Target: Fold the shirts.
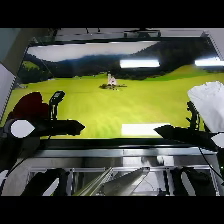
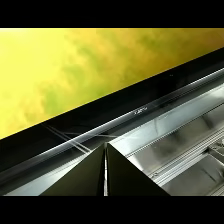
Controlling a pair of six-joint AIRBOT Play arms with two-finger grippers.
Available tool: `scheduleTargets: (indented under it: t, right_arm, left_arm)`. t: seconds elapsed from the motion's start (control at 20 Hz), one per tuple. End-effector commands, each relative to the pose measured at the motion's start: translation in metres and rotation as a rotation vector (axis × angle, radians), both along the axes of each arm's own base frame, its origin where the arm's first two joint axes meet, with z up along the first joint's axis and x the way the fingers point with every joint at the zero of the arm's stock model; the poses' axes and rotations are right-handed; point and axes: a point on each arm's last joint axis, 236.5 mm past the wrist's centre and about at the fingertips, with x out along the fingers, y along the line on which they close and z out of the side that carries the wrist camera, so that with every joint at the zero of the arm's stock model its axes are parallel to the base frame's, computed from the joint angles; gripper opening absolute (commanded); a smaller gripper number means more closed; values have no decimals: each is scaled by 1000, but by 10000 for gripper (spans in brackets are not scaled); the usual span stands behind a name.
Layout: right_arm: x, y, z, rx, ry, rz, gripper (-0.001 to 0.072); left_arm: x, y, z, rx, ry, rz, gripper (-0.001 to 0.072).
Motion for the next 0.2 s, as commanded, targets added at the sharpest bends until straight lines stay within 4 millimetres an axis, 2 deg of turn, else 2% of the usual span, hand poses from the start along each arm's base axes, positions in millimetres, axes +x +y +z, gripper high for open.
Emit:
scheduleTargets:
  t: [0.0,0.15]
  right_arm:
    - [0,0,0,-1,-2,1,16]
    - [0,0,0,-1,-2,1,16]
  left_arm:
    - [0,0,0,0,-2,0,19]
    - [0,0,0,0,-1,0,19]
